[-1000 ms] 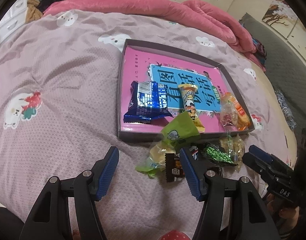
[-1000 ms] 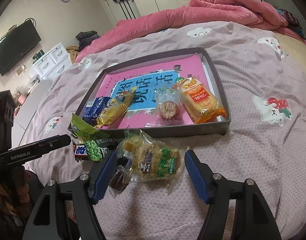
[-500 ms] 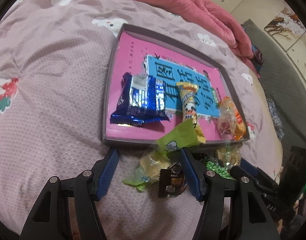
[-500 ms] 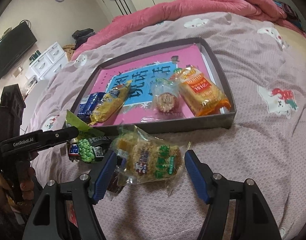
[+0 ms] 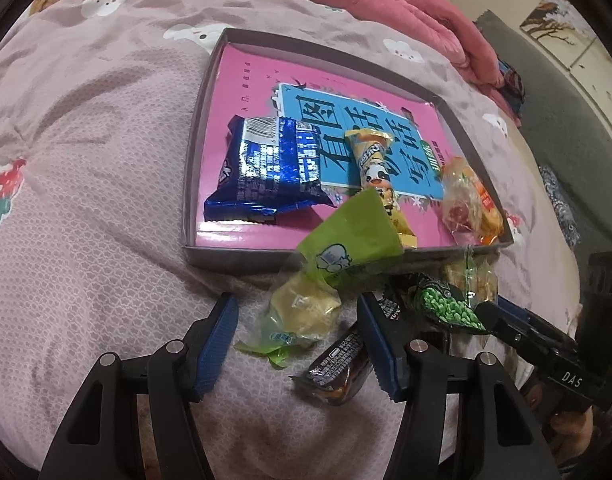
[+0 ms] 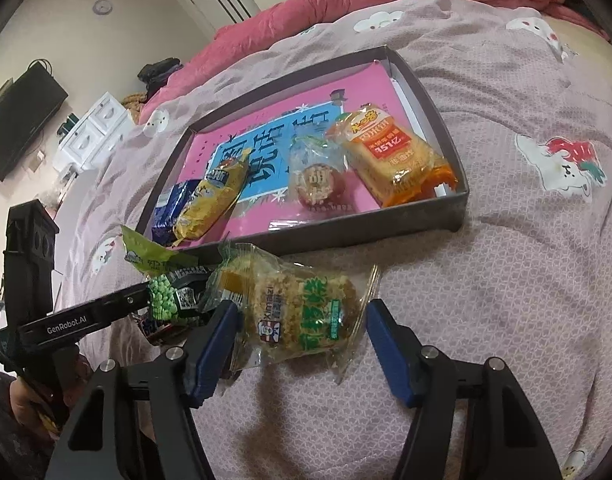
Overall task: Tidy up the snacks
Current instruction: 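Grasp the green snack bag with left gripper while right grasps the clear rice-cracker bag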
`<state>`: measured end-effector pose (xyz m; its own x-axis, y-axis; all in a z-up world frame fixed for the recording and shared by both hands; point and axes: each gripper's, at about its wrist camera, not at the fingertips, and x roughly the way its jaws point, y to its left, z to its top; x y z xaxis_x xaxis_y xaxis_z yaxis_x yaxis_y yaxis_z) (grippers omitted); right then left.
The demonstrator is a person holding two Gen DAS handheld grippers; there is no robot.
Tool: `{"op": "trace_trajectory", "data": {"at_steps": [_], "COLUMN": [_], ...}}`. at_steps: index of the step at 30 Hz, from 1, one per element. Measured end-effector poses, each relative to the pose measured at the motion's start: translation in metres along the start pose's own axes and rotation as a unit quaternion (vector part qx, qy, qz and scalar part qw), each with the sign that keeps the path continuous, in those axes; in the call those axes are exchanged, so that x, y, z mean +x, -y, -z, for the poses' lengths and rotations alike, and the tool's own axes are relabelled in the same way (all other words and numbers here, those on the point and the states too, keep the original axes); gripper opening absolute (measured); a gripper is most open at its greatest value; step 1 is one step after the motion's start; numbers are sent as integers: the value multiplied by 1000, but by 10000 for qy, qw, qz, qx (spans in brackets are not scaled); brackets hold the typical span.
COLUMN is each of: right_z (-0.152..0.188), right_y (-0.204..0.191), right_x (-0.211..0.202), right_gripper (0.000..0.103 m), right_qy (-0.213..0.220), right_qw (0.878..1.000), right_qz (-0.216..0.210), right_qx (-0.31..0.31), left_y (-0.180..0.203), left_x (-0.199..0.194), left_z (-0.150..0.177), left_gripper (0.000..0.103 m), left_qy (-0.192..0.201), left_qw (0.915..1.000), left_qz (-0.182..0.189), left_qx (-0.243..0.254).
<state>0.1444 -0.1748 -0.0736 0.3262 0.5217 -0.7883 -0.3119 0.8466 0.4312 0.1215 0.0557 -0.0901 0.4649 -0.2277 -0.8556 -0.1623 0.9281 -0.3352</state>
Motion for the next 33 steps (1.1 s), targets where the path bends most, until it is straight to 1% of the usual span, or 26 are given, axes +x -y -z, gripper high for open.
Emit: {"op": "trace_trajectory", "data": {"at_steps": [5,8,9,10,15,17,21,26,29,31,33], "right_z": [2,3,3,3,3,3,2,2,2,2,2], "right_y": [-3,-6,-6,-7,-4,-3,0,0,-2,-5,-9], "right_x": [0,0,0,0,1,1,4,5,3,1,-3], "right_gripper": [65,64,63,63,63,63,63,59,57,56,55], "right_qy": [-19,-23,-22,-23,-39,-47,-58,-39,-1,45,143], "right_qw": [9999,9996,9995,9995,9996,9997,9999,9998,9997,9994,9990], "right_qz": [82,151,167,173,151,142,111,115,112,127,162], "right_qx": [-134,-240,-266,-274,-215,-183,-119,-165,-222,-304,-396], "left_y": [4,5,5,6,12,13,10,15,17,17,17], "left_x": [2,3,3,4,8,10,14,20,20,19,18], "left_z": [0,-1,-1,0,0,0,-2,-4,-3,-3,-3], "left_gripper": [62,53,47,45,45,45,45,45,42,36,34], "left_qy": [2,3,4,-4,-57,-42,-65,-18,44,73,97], "left_qw": [9999,9999,9999,9999,9996,9996,9997,9995,9993,9992,9992], "left_qz": [48,38,44,58,152,132,199,98,53,61,64], "left_qx": [94,135,141,154,231,243,127,288,372,380,377]}}
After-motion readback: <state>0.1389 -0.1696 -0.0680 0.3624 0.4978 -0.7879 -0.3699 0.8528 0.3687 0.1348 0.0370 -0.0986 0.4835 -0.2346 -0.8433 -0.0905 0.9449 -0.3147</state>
